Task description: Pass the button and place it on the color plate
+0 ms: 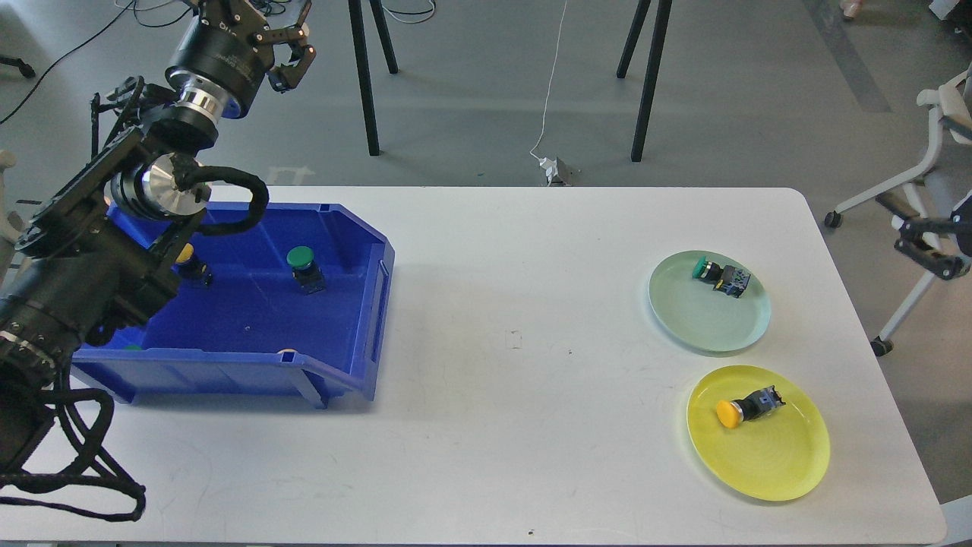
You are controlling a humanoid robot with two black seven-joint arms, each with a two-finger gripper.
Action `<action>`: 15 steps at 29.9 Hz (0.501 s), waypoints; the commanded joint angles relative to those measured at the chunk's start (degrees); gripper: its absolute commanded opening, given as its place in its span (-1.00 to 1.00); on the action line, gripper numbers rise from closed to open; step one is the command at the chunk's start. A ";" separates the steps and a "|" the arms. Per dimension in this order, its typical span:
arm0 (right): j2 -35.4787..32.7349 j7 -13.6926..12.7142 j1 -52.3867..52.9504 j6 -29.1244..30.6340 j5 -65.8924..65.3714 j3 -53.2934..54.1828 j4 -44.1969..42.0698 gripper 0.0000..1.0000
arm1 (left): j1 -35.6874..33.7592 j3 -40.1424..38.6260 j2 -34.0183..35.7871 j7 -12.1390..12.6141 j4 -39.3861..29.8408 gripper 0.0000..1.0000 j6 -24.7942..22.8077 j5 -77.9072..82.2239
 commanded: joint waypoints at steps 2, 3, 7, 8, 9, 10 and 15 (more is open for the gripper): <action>13.38 0.00 14.89 0.10 -0.08 1.32 -9.16 0.99 | -1.27 -0.18 -0.74 0.00 2.12 1.00 -0.32 -0.15; 15.49 -0.09 17.88 0.10 -0.08 1.23 -12.15 0.99 | -1.62 -0.18 -0.74 0.00 2.38 1.00 -0.32 -0.32; 21.04 -0.18 25.37 -0.16 0.10 1.14 -21.13 0.99 | -2.23 -0.97 -1.00 -0.09 3.35 1.00 -0.32 -0.85; 22.53 -0.44 26.95 -0.16 0.19 1.14 -22.53 0.99 | -2.50 -1.67 -1.26 0.00 3.35 1.00 -0.40 -1.46; 24.28 -0.62 28.36 -0.16 0.45 1.05 -23.77 0.99 | -2.59 -2.63 -1.53 0.00 3.44 1.00 -0.40 -2.25; 25.87 -0.79 29.50 -0.16 0.97 0.97 -25.00 0.99 | -2.59 -3.51 -1.61 0.00 3.44 1.00 -0.58 -3.04; 32.02 -3.07 36.00 -0.16 3.26 -1.31 -35.00 0.99 | -2.59 -5.19 -1.79 0.09 4.66 1.00 -2.25 -5.86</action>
